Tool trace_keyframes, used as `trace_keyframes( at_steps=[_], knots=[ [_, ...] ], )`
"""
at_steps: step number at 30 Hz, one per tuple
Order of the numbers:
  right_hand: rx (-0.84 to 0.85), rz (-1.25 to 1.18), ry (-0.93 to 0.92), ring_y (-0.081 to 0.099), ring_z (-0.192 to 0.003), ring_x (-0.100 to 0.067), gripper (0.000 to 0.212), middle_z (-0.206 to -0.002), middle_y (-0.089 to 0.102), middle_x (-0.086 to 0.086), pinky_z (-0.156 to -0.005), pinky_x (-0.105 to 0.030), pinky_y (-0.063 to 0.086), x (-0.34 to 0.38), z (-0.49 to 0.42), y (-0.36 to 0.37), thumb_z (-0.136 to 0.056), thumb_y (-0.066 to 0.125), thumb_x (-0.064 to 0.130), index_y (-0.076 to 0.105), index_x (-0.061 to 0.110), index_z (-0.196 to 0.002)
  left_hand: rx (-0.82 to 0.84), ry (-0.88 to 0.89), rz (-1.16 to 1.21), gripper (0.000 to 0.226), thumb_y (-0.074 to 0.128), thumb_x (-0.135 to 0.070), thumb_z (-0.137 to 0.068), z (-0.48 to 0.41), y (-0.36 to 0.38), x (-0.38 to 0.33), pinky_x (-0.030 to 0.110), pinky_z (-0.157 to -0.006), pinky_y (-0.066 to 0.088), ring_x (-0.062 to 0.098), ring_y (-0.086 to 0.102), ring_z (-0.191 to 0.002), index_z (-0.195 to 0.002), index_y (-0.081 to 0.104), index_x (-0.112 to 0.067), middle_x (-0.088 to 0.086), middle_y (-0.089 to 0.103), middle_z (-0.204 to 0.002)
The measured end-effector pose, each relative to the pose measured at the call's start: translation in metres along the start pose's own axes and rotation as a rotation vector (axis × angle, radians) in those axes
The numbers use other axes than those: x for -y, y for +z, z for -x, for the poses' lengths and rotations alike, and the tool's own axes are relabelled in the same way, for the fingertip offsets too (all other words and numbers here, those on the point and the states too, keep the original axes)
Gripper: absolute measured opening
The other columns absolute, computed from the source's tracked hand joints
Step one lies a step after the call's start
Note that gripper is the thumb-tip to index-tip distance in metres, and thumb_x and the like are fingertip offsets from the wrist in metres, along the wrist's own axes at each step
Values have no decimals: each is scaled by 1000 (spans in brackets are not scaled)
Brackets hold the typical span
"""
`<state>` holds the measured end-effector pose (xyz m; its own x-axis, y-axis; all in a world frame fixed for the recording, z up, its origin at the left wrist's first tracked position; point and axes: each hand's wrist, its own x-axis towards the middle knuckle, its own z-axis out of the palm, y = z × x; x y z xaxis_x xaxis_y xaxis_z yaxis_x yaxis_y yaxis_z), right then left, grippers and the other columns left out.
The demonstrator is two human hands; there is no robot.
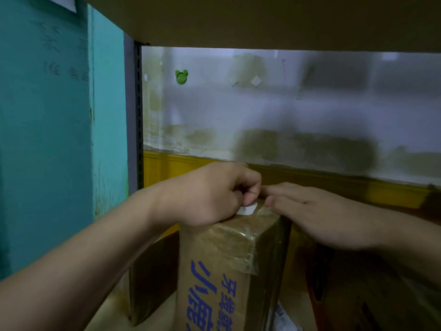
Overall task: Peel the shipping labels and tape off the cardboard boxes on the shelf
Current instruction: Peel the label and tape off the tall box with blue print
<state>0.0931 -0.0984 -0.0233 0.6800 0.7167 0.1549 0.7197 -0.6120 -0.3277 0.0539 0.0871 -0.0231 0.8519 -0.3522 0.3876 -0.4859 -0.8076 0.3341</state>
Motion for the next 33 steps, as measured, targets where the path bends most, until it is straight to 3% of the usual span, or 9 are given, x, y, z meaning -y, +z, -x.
trace_keyframes(
  at_steps=[3,7,11,14,17,20,24,27,33],
  knots=[
    [3,22,14,42,-125,-6,31,-132,49,6,-111,-30,28,0,-1,-1,-101,29,38,45,50,-124,-68,30,46,22,54,3,-87,4,-2,3,15,-60,38,6,50,-67,-86,61,-18,-1,62,-79],
    [-16,5,23,45,-123,-9,33,-129,53,7,-108,-31,32,2,-2,-1,-101,31,41,57,37,-121,-90,94,-33,32,59,-1,-86,6,-6,7,9,-67,41,5,61,-83,-103,70,-26,-9,68,-90],
    [-72,5,133,36,-138,-8,53,-153,32,20,-102,-20,26,-1,-3,-3,-95,34,58,32,46,-146,-75,67,-77,31,54,-26,-82,5,-8,8,15,-74,46,-1,60,-83,-103,75,-34,-15,66,-91],
    [-10,-143,159,67,-104,-20,54,-146,44,13,-88,-34,54,-3,-2,0,-95,35,59,28,48,-147,-23,17,-107,23,59,-24,-88,4,-15,4,29,-82,52,4,64,-86,-101,75,-35,-14,69,-92],
    [14,-283,158,69,-68,-21,53,-116,62,0,-61,-35,60,-8,-4,1,-98,37,52,27,44,-149,76,-8,-170,18,67,-21,-89,-1,-28,-6,34,-78,55,5,67,-81,-97,75,-35,-14,72,-88],
    [10,-331,120,68,-66,-23,52,-105,68,-4,-63,-33,60,-13,-6,3,-98,38,49,31,41,-149,149,-3,-215,9,71,-26,-88,-9,-38,-14,33,-78,56,1,67,-77,-93,76,-32,-15,73,-84],
    [-15,-397,100,69,-70,-27,46,-104,69,-5,-64,-34,60,-22,-8,3,-97,41,47,42,42,-143,184,33,-341,9,73,-29,-87,-23,-37,-19,15,-71,50,-4,62,-82,-95,76,-31,-14,73,-88],
    [-8,-434,109,69,-69,-24,36,-103,69,-5,-65,-34,60,-23,-8,1,-97,41,48,54,44,-131,163,103,-379,13,73,-25,-88,-30,-33,-17,16,-72,49,0,62,-85,-100,77,-23,-8,75,-90],
    [28,-442,120,67,-66,-19,35,-101,68,-3,-63,-30,57,-26,-8,-1,-98,39,47,52,46,-130,148,226,-437,14,68,-26,-91,-36,-30,-13,20,-74,48,3,57,-87,-102,77,-21,-6,74,-93]
  ],
)
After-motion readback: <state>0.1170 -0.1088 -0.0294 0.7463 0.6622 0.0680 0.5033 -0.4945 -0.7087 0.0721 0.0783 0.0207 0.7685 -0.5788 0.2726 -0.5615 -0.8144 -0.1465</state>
